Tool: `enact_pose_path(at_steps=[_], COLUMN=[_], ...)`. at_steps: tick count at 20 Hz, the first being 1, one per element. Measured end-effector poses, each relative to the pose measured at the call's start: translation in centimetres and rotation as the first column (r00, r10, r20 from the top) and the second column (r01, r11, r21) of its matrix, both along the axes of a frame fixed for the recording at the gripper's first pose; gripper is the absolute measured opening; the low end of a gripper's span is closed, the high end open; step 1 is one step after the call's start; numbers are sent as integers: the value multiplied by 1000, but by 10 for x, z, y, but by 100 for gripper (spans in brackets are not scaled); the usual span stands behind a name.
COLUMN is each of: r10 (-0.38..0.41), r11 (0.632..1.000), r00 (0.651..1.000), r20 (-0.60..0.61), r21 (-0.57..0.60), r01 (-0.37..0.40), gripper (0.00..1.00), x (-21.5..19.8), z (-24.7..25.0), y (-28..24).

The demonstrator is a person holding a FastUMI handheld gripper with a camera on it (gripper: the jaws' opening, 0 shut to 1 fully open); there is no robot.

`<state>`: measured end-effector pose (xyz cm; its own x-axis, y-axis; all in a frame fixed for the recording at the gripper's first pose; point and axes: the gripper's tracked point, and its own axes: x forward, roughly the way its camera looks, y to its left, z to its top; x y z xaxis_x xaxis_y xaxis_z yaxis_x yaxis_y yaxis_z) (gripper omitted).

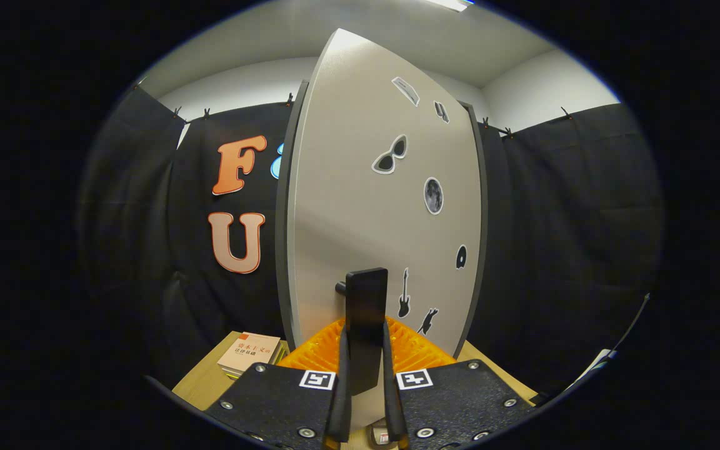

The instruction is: Open the shoe cabinet door, grab the shoes and put them into the shoe cabinet, then close the shoe cabinet door.

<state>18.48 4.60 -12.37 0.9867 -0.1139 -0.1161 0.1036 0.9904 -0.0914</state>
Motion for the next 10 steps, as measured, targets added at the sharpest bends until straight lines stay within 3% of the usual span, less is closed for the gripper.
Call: enact_pose_path(at_steps=[10], r10=[33], r11=[999], r00=[999], r20=[7], r21=[-24], r01=[-33], gripper=[21], x=[-56], z=[11], y=[-73])
